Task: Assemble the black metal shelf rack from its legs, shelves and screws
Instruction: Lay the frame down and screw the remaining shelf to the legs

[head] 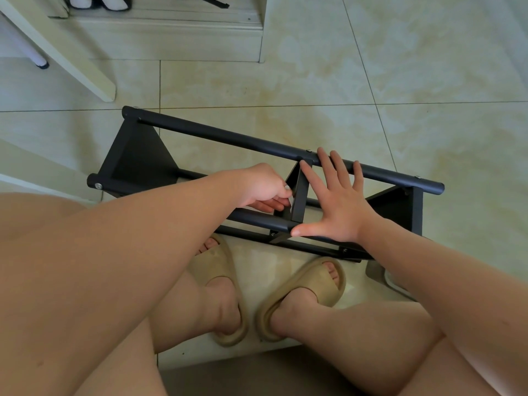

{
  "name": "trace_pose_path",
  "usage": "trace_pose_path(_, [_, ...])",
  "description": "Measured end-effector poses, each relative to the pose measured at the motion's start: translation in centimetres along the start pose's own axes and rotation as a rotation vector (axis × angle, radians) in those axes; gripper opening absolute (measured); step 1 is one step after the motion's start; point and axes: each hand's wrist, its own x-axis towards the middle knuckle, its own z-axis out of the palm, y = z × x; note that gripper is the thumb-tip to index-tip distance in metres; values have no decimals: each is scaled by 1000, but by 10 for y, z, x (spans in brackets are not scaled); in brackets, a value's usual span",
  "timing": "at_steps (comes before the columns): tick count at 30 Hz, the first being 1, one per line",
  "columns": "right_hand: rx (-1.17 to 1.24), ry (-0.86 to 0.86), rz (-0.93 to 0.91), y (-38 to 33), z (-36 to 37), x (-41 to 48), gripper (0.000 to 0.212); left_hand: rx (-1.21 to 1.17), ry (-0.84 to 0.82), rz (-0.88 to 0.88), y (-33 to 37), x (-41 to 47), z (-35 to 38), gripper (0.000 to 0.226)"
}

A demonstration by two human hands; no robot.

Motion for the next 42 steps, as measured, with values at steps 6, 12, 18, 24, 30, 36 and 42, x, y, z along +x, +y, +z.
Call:
trace_pose_path(6, [-4,0,4,0,0,0,130,-31,-18,-45,0,1,2,9])
trace_pose_path(12, [-6,0,5,1,1,0,130,-132,-30,-110,-1,1,2,9])
trace_pose_path(18, [-5,-1,5,1,1,1,131,-107,-33,-143,1,0,2,8])
trace_pose_path(24, [-4,-5,8,0,1,1,131,-30,-13,-140,3,-3,3,10])
trace_pose_path(30, [7,-8,11,0,1,0,131,70,-29,-108,4,-6,0,10])
trace_pose_path(36, [5,-6,12,1,1,1,130,231,-61,-64,1,-8,-3,13])
trace_pose_path(42, [-1,-7,13,1,1,1,129,398,-78,-43,1,-12,-4,21])
